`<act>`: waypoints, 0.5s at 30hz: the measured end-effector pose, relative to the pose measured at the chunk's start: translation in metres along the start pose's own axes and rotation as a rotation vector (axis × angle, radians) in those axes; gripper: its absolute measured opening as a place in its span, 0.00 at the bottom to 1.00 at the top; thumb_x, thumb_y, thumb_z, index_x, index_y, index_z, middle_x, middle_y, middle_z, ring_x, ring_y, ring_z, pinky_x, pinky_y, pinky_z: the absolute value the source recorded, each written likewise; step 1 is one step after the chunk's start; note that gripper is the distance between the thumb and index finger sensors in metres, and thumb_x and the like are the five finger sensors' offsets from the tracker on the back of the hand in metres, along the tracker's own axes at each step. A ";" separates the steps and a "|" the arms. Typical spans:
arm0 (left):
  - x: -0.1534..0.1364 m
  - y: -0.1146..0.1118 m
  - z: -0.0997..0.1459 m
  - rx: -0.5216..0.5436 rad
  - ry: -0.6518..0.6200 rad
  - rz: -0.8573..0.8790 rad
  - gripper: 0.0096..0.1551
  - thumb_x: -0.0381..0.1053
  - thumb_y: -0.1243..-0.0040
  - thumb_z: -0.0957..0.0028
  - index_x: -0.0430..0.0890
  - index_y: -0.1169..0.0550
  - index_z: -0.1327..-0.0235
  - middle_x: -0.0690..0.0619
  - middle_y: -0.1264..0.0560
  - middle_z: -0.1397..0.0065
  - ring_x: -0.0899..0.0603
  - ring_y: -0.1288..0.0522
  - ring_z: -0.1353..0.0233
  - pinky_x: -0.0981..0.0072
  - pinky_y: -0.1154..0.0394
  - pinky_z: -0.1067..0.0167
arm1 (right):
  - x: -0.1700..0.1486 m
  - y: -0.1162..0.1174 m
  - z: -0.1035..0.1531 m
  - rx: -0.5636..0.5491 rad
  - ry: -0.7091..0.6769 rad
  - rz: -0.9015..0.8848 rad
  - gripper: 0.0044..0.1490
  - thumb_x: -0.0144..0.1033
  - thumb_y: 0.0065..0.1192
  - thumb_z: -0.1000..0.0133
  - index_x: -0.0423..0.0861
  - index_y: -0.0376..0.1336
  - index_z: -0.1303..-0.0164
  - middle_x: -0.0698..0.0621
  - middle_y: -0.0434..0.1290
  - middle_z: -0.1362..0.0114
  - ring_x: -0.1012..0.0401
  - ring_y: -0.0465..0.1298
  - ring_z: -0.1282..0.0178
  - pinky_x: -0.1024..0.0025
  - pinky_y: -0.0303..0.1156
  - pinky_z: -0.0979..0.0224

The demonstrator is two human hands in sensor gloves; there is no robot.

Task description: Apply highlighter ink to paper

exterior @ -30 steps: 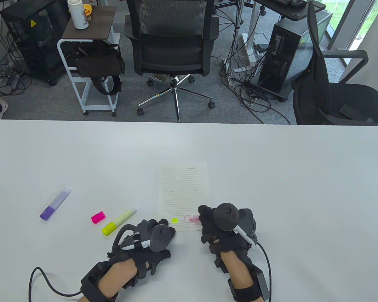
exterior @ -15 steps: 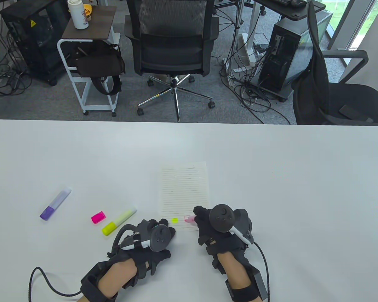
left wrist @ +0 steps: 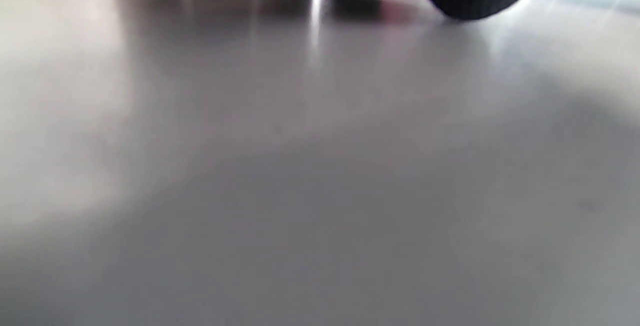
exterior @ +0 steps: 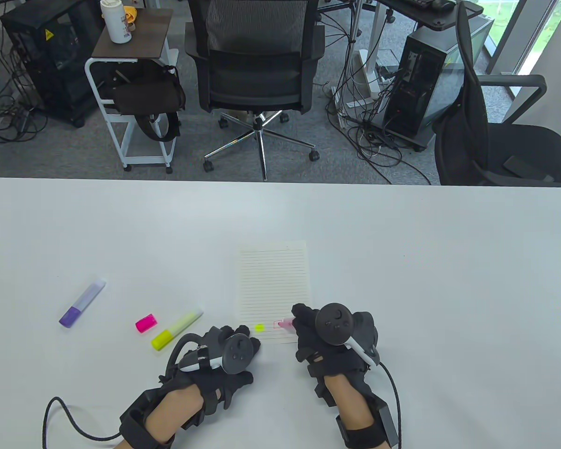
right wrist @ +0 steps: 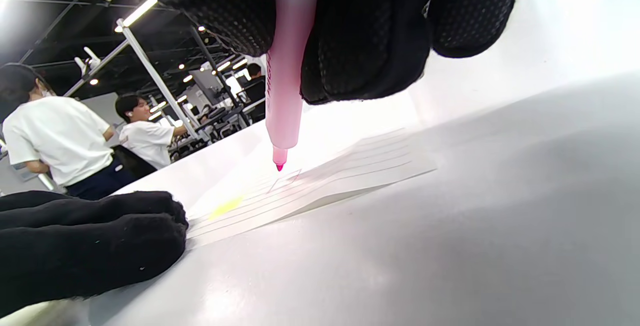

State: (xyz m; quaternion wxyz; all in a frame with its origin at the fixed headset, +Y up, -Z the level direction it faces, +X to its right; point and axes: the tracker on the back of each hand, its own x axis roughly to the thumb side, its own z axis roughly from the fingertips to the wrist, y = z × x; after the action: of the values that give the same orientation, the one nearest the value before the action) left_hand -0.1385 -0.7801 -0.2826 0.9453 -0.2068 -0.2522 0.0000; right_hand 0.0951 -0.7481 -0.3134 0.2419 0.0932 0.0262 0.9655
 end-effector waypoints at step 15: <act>0.000 0.000 0.000 -0.002 0.000 0.001 0.44 0.66 0.47 0.51 0.56 0.45 0.22 0.51 0.53 0.15 0.33 0.49 0.18 0.31 0.47 0.27 | 0.003 0.007 -0.002 0.040 0.013 0.021 0.24 0.42 0.61 0.33 0.53 0.63 0.26 0.44 0.77 0.34 0.50 0.79 0.47 0.41 0.67 0.26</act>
State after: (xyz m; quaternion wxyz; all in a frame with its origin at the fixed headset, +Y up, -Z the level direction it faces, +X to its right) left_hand -0.1386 -0.7804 -0.2827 0.9452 -0.2079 -0.2519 0.0001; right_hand 0.0886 -0.7531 -0.3140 0.2298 0.0922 0.0459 0.9678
